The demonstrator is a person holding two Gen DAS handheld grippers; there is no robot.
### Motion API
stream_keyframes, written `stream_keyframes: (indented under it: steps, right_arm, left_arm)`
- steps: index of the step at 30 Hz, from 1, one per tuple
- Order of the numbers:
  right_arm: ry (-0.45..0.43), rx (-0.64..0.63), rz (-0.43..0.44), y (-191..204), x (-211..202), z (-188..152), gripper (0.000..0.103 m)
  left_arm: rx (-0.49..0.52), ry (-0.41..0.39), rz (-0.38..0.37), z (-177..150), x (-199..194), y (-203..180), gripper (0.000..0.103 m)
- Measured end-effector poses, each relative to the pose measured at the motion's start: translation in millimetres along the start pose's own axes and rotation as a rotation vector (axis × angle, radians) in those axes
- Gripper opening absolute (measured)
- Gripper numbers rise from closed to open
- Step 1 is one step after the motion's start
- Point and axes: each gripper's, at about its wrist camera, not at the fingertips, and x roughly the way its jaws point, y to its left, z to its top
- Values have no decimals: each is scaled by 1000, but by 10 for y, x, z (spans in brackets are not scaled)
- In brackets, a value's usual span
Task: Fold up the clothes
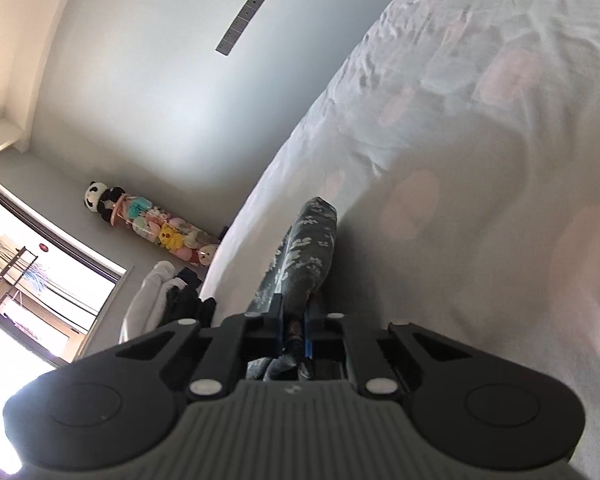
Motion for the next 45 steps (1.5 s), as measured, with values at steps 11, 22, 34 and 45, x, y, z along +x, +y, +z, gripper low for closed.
stream_keyframes:
  steps: [11, 22, 34, 45]
  right_arm:
    - [-42, 36, -160, 66, -1350, 66, 10]
    - [-28, -43, -350, 92, -1988, -40, 11]
    - [83, -134, -657, 62, -1772, -150, 36]
    - [-88, -294, -441, 411, -1960, -226, 49]
  left_arm:
    - [25, 157, -5, -549, -878, -193, 19]
    - [148, 240, 64, -1046, -1232, -274, 20]
    - [62, 317, 127, -1062, -1110, -47, 54]
    - [58, 37, 16, -827, -1493, -148, 65]
